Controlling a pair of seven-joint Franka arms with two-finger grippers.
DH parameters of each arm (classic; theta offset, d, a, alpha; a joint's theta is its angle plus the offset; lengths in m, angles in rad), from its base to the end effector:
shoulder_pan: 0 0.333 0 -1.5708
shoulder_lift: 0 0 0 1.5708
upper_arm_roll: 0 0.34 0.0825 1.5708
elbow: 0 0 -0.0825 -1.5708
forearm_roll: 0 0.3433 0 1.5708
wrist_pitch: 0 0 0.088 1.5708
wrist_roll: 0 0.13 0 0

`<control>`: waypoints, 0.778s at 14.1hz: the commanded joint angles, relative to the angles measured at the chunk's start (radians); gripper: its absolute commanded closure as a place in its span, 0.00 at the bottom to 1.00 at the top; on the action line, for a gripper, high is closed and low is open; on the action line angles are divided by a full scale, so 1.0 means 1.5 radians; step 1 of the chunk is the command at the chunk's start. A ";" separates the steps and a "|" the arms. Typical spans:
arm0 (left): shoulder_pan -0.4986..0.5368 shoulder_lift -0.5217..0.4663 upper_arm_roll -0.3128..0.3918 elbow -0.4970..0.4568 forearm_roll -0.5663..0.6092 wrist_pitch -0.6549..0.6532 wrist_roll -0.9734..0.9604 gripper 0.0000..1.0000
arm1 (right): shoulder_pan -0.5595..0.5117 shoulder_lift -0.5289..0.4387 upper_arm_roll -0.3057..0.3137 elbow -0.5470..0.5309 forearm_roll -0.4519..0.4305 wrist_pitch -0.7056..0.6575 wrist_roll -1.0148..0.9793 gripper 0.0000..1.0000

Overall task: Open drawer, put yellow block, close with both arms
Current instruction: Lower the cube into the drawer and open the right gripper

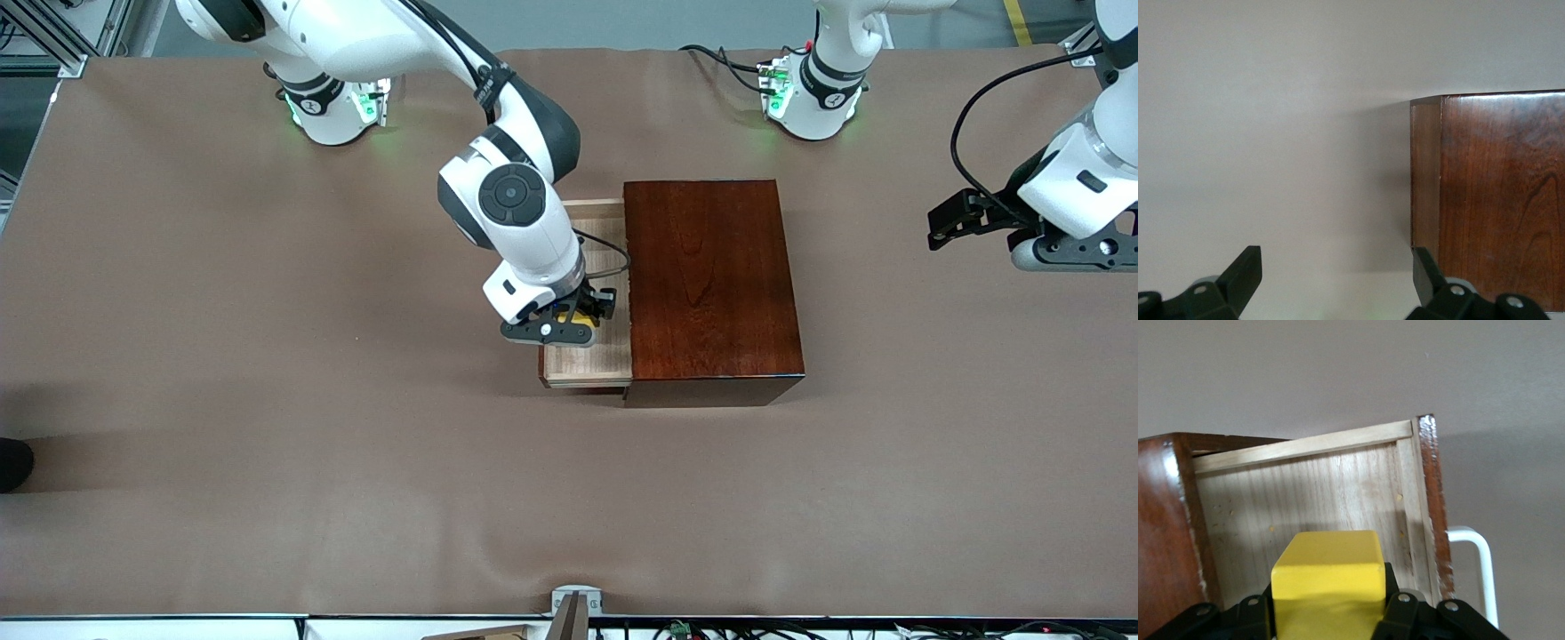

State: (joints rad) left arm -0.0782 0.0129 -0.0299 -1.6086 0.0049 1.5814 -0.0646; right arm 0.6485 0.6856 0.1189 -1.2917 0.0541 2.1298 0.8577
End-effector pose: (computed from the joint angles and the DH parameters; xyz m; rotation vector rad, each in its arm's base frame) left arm 0.5137 -0.0550 0.6035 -3.1323 0.0684 0.0620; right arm 0.5411 0.4955 0.3716 -2.9365 0.2177 -0.0293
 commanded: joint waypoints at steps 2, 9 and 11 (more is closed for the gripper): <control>-0.001 0.012 -0.002 0.017 -0.007 -0.008 -0.006 0.00 | 0.010 0.033 -0.006 0.024 -0.001 0.012 0.013 1.00; -0.003 0.017 -0.002 0.017 -0.007 -0.008 -0.006 0.00 | 0.008 0.025 -0.006 0.026 0.005 0.009 0.010 0.00; -0.003 0.017 -0.002 0.017 -0.007 -0.008 -0.007 0.00 | -0.003 0.007 -0.004 0.029 0.011 0.004 0.008 0.00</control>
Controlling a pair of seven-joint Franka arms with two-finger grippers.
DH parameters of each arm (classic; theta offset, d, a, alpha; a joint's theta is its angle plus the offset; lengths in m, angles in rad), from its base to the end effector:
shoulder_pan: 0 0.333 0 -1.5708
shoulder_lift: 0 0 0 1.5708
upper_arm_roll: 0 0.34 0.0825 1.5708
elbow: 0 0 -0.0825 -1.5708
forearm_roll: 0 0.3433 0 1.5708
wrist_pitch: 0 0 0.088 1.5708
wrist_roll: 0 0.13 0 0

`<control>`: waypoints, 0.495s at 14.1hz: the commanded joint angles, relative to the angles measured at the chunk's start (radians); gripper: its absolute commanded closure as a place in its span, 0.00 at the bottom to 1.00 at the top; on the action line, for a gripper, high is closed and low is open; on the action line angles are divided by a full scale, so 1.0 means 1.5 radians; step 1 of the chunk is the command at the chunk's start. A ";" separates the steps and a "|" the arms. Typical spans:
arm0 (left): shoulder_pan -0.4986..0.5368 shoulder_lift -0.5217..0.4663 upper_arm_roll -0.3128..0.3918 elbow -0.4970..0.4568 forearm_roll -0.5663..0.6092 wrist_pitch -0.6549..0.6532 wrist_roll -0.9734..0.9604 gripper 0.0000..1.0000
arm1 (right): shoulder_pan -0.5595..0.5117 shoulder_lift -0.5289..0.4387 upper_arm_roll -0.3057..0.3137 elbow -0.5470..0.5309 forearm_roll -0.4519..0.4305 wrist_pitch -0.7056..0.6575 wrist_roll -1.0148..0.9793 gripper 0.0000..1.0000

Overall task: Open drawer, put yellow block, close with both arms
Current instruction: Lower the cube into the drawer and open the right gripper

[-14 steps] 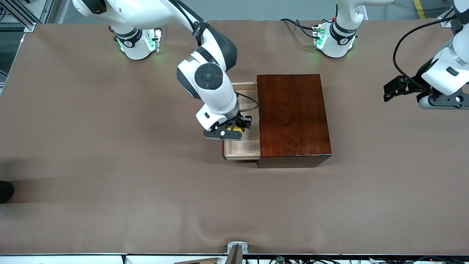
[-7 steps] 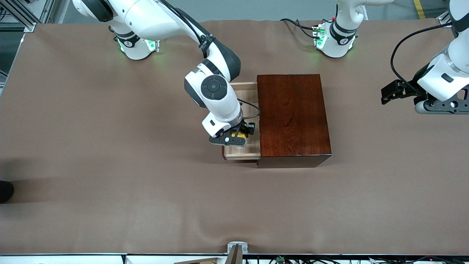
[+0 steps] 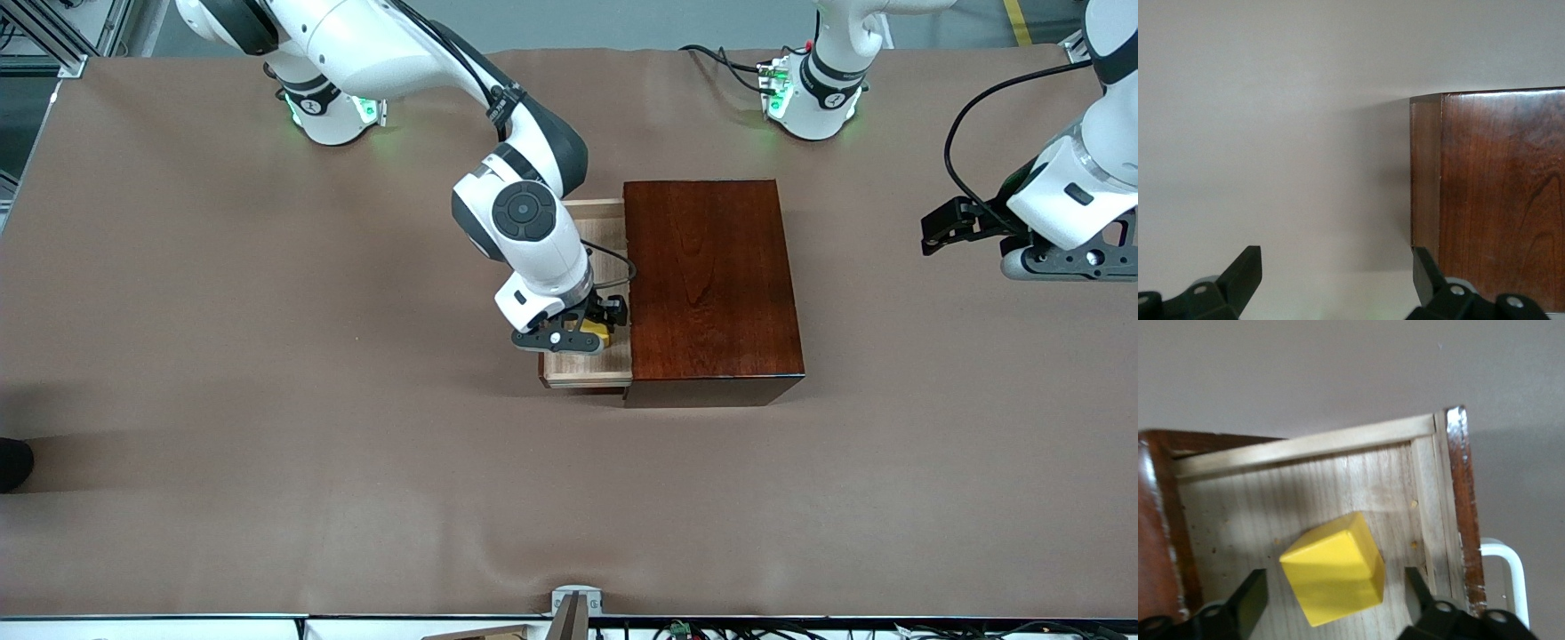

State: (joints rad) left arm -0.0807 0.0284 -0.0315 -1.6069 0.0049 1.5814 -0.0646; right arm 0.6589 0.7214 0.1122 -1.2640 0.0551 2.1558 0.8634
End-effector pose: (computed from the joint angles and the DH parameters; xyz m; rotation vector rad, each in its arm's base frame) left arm 0.5177 -0.0575 0.5962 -3.1308 0.0748 0.0835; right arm 0.5459 0.5035 0.3604 -2.9236 0.2241 -0.0467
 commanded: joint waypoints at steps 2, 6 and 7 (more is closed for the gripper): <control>-0.002 0.008 0.000 0.016 -0.008 -0.008 -0.009 0.00 | -0.019 -0.051 0.001 0.010 0.020 -0.068 0.004 0.00; -0.007 0.012 -0.001 0.016 -0.011 -0.008 -0.047 0.00 | -0.074 -0.134 0.000 0.011 0.028 -0.196 0.000 0.00; -0.008 0.012 -0.002 0.016 -0.012 -0.006 -0.060 0.00 | -0.088 -0.158 -0.002 0.011 0.026 -0.226 -0.002 0.00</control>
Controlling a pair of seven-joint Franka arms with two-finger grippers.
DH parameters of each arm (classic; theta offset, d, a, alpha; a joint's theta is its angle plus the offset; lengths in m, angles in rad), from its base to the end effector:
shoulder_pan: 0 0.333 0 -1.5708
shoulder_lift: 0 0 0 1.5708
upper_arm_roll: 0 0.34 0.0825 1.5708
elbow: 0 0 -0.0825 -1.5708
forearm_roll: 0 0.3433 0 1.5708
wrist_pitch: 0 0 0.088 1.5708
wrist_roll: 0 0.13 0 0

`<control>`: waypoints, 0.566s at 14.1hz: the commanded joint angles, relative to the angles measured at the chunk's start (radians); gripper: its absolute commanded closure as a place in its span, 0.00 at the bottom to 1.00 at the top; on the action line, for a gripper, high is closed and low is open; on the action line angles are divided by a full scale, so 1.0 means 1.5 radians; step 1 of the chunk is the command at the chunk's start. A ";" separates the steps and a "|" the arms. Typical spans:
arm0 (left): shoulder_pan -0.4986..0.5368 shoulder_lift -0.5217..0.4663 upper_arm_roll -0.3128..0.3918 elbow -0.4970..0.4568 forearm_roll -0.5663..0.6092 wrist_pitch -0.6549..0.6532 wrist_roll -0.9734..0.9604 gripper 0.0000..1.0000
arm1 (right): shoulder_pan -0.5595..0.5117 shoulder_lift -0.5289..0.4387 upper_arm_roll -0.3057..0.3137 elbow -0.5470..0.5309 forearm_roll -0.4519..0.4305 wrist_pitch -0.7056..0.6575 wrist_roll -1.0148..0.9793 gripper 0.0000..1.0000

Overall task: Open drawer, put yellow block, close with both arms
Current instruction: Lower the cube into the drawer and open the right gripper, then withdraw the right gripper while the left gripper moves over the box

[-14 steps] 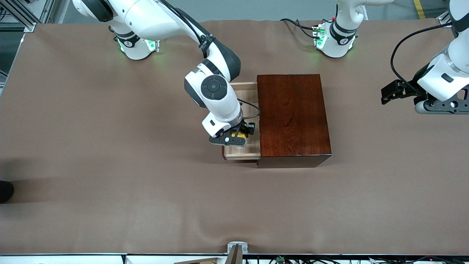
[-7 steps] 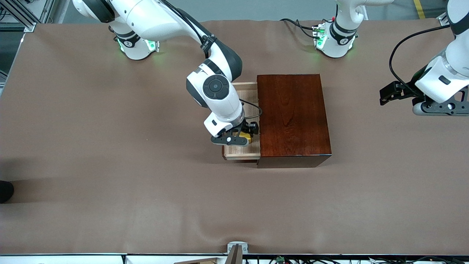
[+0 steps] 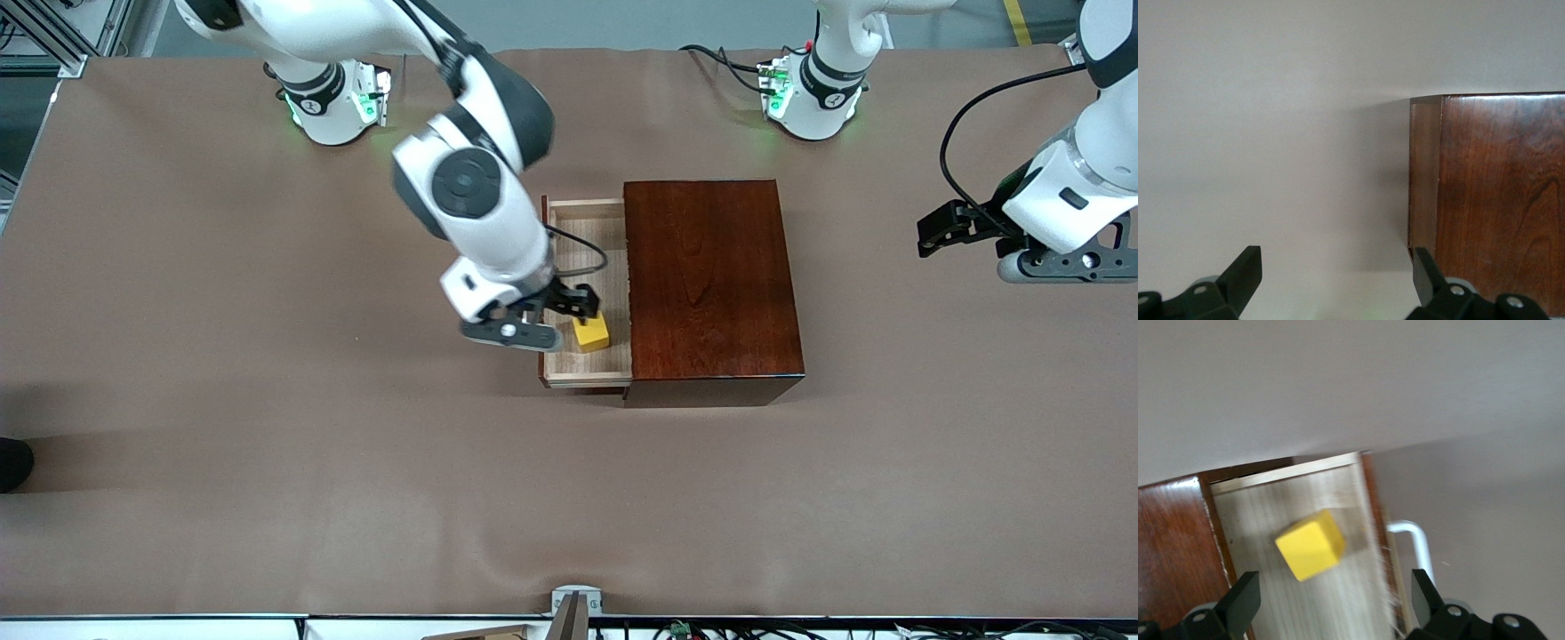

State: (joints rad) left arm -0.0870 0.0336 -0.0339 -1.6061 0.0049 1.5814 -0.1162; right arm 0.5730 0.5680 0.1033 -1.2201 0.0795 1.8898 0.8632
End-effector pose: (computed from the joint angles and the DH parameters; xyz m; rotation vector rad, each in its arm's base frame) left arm 0.5186 -0.0621 0.5938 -3.1297 0.0077 0.0899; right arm 0.5574 0.4332 0.4636 -2.9553 0.3368 0.0243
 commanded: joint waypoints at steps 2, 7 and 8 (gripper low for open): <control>-0.009 0.008 -0.002 0.015 -0.014 -0.005 -0.057 0.00 | -0.074 -0.103 0.002 -0.026 0.004 -0.136 -0.055 0.00; -0.010 0.009 -0.054 0.015 -0.015 0.001 -0.237 0.00 | -0.246 -0.244 0.000 -0.129 -0.007 -0.238 -0.321 0.00; -0.010 0.010 -0.073 0.015 -0.015 0.004 -0.280 0.00 | -0.287 -0.275 0.001 -0.163 -0.009 -0.239 -0.386 0.00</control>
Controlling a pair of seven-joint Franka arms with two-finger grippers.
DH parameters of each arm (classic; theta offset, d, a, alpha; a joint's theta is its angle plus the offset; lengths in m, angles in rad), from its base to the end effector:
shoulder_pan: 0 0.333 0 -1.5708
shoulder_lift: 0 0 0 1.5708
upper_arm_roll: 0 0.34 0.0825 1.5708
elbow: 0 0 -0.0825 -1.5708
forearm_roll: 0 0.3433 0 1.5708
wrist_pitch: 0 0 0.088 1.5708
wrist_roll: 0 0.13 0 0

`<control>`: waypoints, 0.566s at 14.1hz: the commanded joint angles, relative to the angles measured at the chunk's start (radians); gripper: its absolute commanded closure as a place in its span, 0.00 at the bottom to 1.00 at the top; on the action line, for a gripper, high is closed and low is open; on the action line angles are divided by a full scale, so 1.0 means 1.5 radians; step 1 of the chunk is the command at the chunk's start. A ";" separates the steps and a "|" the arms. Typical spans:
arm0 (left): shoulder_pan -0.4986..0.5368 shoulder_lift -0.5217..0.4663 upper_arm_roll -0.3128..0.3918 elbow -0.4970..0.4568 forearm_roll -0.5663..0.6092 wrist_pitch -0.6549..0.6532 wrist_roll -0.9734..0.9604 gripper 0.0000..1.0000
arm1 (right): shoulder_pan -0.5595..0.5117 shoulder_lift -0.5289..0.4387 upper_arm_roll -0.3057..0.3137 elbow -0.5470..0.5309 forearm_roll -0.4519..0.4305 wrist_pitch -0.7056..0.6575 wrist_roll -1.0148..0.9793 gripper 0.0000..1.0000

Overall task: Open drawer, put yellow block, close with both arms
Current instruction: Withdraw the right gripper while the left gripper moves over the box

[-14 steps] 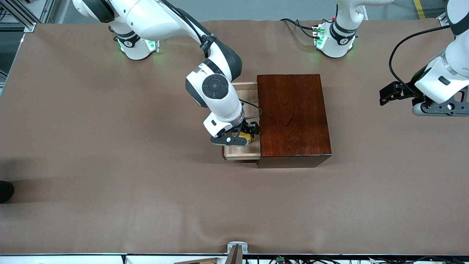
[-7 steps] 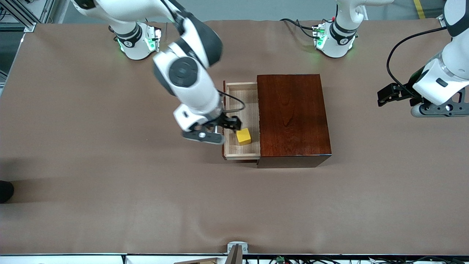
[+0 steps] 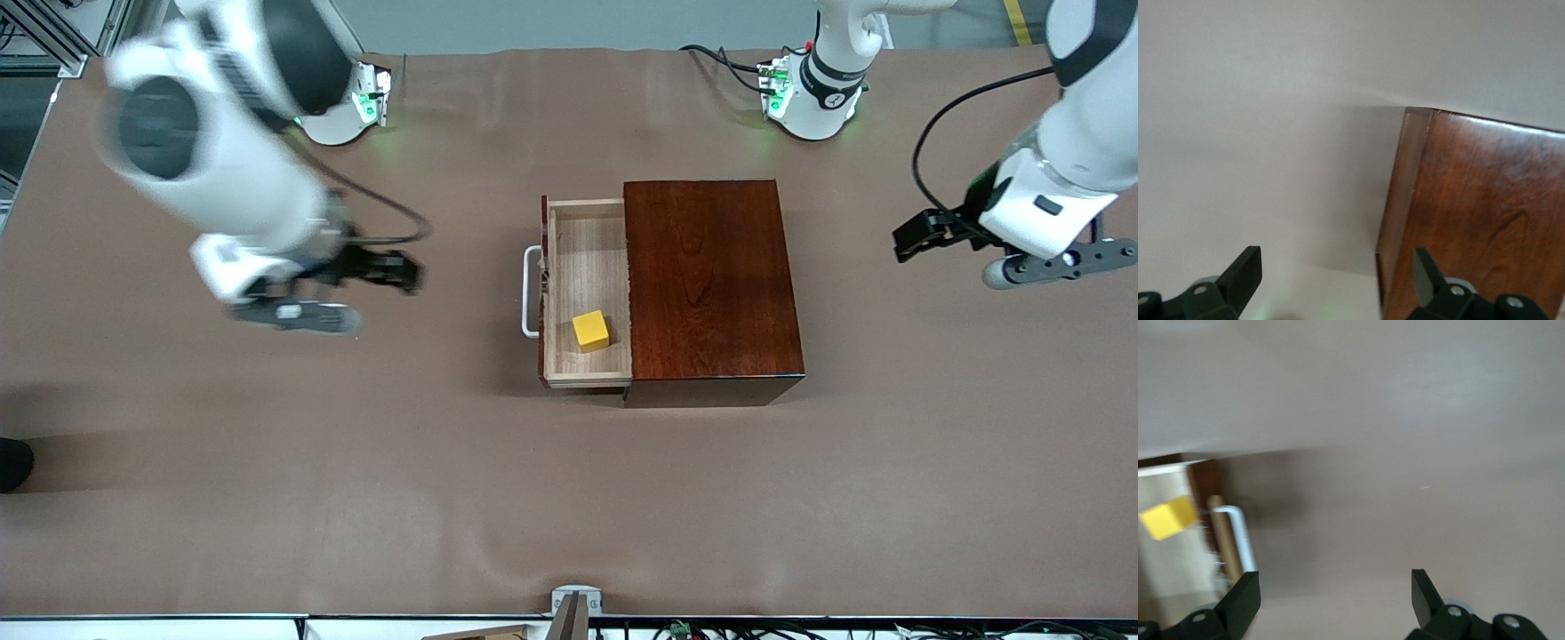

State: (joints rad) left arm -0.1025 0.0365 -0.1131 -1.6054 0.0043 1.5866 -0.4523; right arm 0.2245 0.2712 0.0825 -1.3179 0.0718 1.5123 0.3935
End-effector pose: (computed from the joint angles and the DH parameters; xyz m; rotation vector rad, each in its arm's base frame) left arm 0.5120 -0.1104 0.5931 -3.1005 -0.3683 0.0811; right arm 0.5644 0.1815 0.5793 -3.0723 0.1340 0.1592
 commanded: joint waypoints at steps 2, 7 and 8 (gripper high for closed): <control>0.001 0.011 -0.071 0.015 -0.014 0.001 -0.166 0.00 | -0.139 -0.126 0.014 -0.139 -0.021 0.005 -0.168 0.00; -0.010 0.082 -0.198 0.046 -0.004 0.003 -0.418 0.00 | -0.244 -0.134 0.015 -0.138 -0.044 -0.006 -0.214 0.00; -0.032 0.105 -0.206 0.066 -0.005 0.002 -0.467 0.00 | -0.251 -0.132 0.015 -0.137 -0.043 -0.006 -0.214 0.00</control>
State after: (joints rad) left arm -0.1217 0.1092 -0.3976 -1.5915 0.0034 1.5987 -1.0414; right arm -0.1182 0.0947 0.0797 -1.4930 0.0227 1.4969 0.0744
